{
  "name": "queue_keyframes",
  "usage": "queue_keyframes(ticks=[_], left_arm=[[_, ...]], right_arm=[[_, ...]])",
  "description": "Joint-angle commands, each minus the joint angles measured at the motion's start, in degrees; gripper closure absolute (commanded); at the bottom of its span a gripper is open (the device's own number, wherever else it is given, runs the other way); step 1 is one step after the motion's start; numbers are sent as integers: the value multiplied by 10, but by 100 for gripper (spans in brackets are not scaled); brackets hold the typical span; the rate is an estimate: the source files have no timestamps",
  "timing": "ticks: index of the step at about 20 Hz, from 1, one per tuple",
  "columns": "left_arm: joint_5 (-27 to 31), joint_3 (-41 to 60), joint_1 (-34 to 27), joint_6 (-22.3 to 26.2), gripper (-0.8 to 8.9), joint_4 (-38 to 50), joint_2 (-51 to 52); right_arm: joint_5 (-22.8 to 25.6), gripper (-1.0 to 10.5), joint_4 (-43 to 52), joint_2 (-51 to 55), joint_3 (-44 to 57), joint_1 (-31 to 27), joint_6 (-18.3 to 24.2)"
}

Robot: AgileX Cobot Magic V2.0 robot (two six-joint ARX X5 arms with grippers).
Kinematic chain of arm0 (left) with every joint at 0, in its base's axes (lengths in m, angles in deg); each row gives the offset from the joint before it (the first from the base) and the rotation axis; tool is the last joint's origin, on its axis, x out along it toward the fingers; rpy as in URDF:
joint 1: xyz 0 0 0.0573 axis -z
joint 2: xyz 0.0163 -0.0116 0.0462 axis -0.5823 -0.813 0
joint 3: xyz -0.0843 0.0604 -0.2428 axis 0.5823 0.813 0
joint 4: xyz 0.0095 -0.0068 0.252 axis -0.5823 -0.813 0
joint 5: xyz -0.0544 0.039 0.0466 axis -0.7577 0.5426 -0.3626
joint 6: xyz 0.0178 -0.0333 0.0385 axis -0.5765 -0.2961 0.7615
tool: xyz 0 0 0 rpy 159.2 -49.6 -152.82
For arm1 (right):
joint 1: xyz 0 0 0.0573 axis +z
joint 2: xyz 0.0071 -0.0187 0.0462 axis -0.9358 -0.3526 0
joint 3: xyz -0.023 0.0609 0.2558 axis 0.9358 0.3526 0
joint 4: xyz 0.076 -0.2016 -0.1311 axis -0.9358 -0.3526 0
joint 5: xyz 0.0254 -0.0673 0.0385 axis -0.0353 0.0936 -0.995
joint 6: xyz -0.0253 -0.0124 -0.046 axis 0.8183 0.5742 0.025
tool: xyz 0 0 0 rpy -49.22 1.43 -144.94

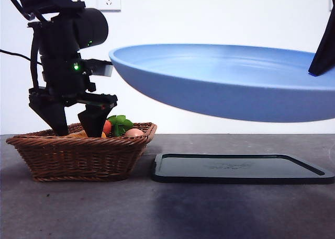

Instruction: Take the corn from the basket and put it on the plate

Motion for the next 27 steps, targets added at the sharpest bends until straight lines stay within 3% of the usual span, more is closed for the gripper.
queue_keyframes(ticks=[1,7,14,21,25,27], left_arm=[[3,-14,3,1,444,4,-13],[3,-14,3,-27,508,-17,-13],[3,-14,3,-48,658,-29,-13],[2,-15,4,-70,673,-30,21],[-38,-15,5,-78,673,-30,117],[-94,-15,13,-97,673,-32,173]], right_arm=[[3,945,6,-2,-10,3,-6],[3,945,6,-2,-10,3,-6],[3,945,7,-2,-10,3,-5],[5,945,10,-3,-10,3,-6],[33,945,40,-28,-10,2,-18],[33,945,72,-58,-10,2,-32]])
